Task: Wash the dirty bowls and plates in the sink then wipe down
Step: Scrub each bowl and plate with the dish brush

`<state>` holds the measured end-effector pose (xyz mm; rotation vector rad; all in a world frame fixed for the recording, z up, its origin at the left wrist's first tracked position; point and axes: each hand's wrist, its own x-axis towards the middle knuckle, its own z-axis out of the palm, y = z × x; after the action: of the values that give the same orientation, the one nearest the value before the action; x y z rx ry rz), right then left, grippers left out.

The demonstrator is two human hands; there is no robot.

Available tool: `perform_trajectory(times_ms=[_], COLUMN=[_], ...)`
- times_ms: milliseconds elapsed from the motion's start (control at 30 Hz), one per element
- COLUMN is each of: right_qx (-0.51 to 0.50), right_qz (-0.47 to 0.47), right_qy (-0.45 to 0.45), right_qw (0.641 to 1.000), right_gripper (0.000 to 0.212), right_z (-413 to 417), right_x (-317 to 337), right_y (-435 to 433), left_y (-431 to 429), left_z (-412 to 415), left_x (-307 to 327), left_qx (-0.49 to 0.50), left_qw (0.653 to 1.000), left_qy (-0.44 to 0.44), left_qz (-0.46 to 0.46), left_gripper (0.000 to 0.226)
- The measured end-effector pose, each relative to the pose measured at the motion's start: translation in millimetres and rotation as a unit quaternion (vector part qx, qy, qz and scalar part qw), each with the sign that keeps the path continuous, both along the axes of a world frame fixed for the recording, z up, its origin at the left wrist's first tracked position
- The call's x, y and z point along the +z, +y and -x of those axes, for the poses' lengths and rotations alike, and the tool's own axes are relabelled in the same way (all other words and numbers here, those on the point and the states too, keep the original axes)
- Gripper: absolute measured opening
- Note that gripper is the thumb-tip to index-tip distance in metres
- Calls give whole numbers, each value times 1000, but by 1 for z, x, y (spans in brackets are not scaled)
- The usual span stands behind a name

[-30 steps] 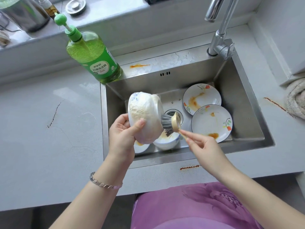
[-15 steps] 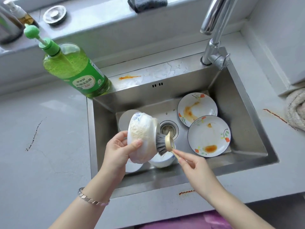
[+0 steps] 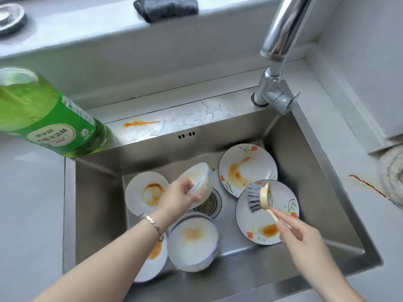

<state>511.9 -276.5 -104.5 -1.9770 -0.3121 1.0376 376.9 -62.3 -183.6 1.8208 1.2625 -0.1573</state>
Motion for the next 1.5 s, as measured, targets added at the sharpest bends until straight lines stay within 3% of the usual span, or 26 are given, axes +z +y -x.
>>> perform_trajectory(times_ms=[100, 233, 433, 667, 833, 967, 1067, 1133, 1333, 1500], right_qx=[5, 17, 27, 60, 85, 95, 102, 99, 96, 89], right_qz=[3, 9, 19, 32, 41, 18, 10, 10, 23, 34], right_qy=[8, 19, 11, -7, -9, 10, 24, 31, 55, 42], right_qw=[1000, 1000, 999, 998, 995, 995, 994, 995, 994, 995], right_gripper=[31, 30, 32, 33, 31, 31, 30, 29, 29, 34], right_z=[0, 3, 5, 22, 38, 51, 60, 66, 80, 89], right_x=[-7, -13, -12, -24, -24, -13, -5, -4, -8, -16], right_y=[4, 10, 19, 32, 43, 56, 65, 67, 68, 69], left_y=[-1, -7, -9, 7, 14, 16, 22, 26, 29, 38], left_z=[-5, 4, 28, 24, 42, 75, 112, 131, 135, 134], left_x=[-25, -46, -59, -78, -81, -66, -61, -63, -77, -90], left_qx=[-35, -70, -49, -99, -150, 40, 225, 296, 332, 398], left_qw=[998, 994, 994, 981, 978, 988, 963, 947, 943, 912], left_qy=[37, 62, 49, 47, 52, -15, -11, 8, 6, -88], left_qz=[-31, -61, -79, -161, -137, -148, -149, -124, 9, 51], left_gripper=[29, 20, 30, 7, 15, 31, 47, 55, 61, 65])
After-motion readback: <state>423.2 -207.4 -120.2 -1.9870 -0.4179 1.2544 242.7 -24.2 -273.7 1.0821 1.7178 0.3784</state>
